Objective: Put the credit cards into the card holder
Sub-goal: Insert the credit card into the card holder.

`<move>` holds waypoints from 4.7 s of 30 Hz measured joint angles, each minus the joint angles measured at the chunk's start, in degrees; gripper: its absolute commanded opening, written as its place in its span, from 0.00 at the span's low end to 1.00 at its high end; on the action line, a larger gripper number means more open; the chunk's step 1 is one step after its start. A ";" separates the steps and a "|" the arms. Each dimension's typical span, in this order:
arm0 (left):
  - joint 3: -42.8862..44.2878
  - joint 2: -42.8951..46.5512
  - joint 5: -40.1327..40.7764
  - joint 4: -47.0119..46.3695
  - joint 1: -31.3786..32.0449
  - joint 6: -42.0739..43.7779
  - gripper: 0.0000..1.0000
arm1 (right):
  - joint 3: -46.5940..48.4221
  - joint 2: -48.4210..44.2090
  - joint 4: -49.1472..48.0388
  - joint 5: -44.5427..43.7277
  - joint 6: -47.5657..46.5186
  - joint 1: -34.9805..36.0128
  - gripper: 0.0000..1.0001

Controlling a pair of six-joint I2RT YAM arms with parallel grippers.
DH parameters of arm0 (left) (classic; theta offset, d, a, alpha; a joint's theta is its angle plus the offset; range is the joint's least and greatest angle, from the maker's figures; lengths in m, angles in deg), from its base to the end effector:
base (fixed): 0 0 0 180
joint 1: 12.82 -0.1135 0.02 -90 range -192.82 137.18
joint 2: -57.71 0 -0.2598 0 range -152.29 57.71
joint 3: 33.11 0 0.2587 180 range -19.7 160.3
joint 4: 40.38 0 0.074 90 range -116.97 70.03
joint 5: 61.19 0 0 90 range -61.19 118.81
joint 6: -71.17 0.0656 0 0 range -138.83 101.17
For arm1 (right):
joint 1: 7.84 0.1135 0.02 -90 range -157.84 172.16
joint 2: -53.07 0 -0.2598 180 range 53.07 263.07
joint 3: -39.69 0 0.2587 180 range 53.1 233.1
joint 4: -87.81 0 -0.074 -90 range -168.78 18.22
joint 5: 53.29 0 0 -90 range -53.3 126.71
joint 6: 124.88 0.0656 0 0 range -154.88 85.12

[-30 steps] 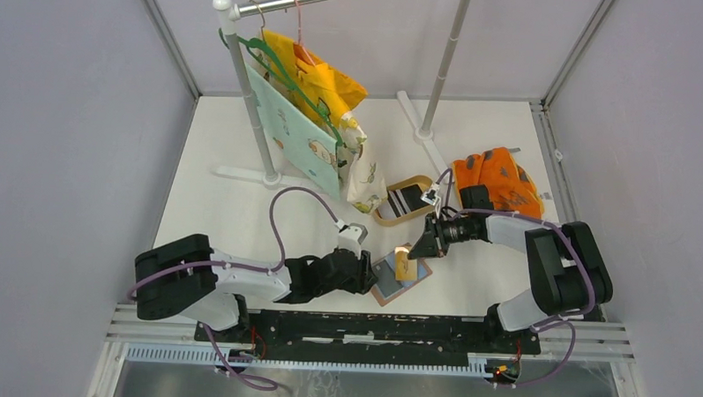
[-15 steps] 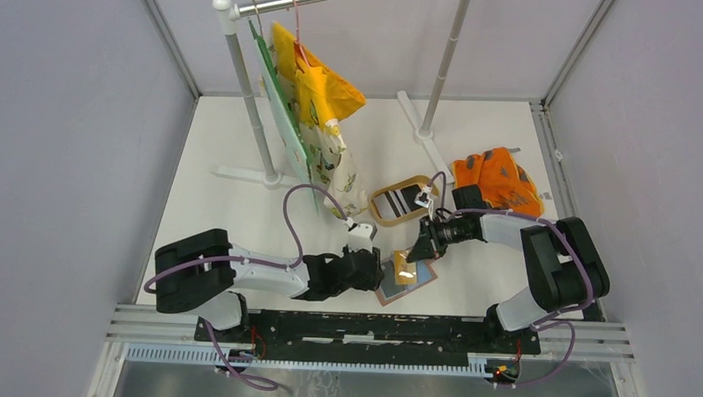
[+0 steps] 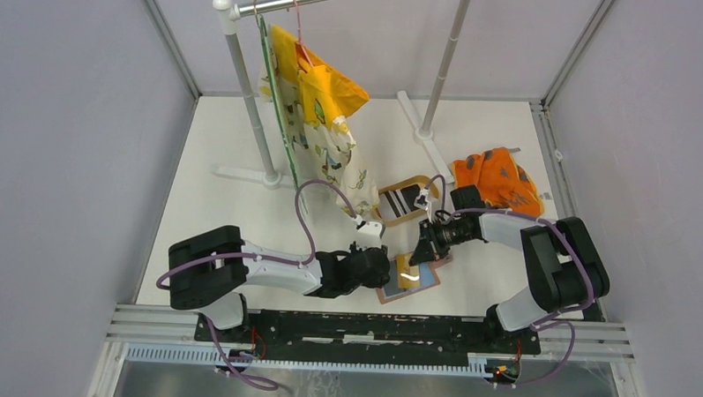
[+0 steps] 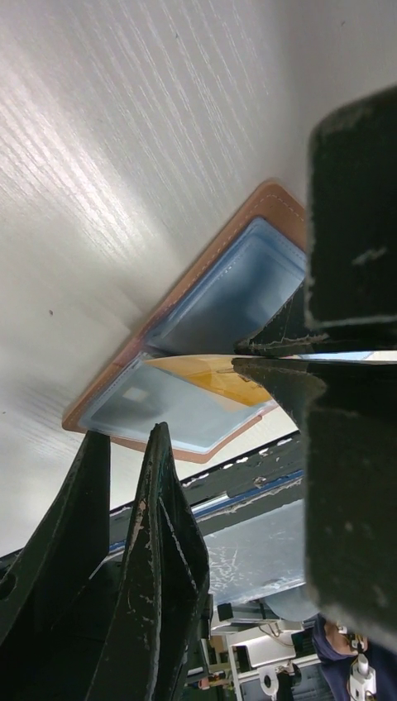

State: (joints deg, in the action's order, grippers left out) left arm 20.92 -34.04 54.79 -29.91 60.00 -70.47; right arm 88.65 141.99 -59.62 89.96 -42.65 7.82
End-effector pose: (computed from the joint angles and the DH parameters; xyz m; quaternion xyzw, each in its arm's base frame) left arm 0.1223 -0.2984 0.1158 0.0884 0.9095 -0.2098 0.3478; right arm 0.2240 0.1174 0.0991 -0.2460 0.8514 0.4512 0.1050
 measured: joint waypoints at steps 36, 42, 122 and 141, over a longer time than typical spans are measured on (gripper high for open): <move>0.24 -0.15 -0.42 0.04 -0.11 1.18 0.44 | -1.44 -1.81 0.79 -3.50 6.32 1.97 0.00; 0.24 -0.22 -0.57 -0.22 -0.13 1.57 0.44 | -1.44 -1.05 0.52 -3.37 6.27 3.13 0.01; -4.22 5.73 -0.48 1.20 0.72 3.13 0.28 | 0.13 5.90 0.79 0.31 11.04 3.08 0.12; -3.26 5.64 0.76 1.62 2.78 4.85 0.36 | 4.98 10.69 2.67 1.16 10.71 6.88 0.24</move>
State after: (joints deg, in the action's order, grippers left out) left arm 17.66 -28.40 55.56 -28.29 62.77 -65.62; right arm 93.64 152.68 -56.95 91.12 -31.94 14.71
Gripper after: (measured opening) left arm 0.316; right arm 0.212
